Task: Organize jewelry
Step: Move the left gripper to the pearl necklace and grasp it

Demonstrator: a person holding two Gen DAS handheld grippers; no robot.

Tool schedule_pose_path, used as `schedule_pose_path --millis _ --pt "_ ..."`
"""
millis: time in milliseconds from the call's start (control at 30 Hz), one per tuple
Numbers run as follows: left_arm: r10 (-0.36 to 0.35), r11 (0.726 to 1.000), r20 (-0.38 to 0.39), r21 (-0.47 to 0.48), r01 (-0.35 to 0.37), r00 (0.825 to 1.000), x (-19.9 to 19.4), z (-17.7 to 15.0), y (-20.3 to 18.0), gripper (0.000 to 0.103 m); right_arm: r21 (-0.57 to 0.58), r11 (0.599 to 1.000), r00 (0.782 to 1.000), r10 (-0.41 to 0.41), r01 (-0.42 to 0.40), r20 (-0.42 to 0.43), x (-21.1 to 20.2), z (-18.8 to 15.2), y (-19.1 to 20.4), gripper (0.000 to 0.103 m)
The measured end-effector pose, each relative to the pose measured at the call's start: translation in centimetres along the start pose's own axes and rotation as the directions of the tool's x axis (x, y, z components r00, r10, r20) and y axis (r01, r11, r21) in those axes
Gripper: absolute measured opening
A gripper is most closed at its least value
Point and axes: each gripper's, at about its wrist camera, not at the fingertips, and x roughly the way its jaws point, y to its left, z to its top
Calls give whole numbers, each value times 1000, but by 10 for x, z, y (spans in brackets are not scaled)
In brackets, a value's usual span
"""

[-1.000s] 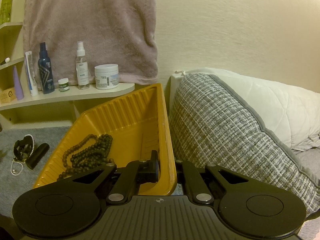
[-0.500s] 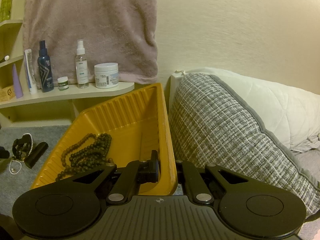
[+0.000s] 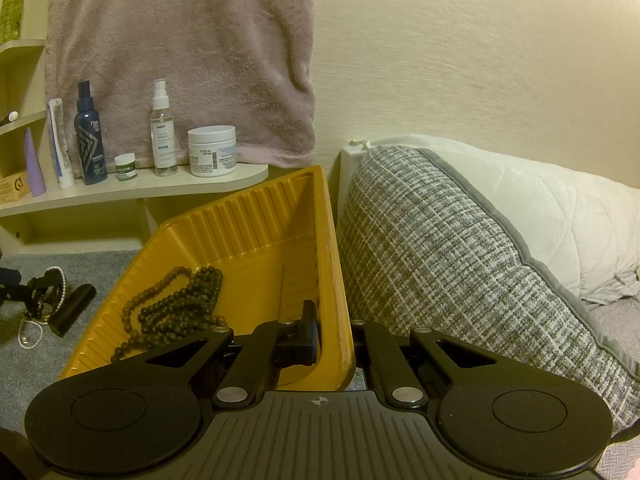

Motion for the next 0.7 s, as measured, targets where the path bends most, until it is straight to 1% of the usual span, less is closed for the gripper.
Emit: schedule_pose_path --millis 167,267,367,467,600,700 --pt "-14 999 -23 37 15 1000 4 -2 -3 28 0 1000 1000 1 -1 -1 0 0 0 4" --pt "-7 998 -31 60 9 999 4 -5 -2 28 0 1000 1000 1 -1 -2 0 0 0 4" --pt "-7 998 -50 58 10 999 4 -11 4 28 2 1000 1000 1 -1 -2 1 0 -1 4" --pt "-5 999 -75 31 8 997 3 -19 9 28 4 1000 1000 0 0 -2 1 0 -1 4" --pt "-30 998 -93 -58 24 995 5 -27 14 28 3 1000 1000 0 0 -3 1 0 -2 4" --pt "-27 996 -106 -93 17 994 11 -31 11 28 1 1000 1000 0 0 -5 2 0 -2 4"
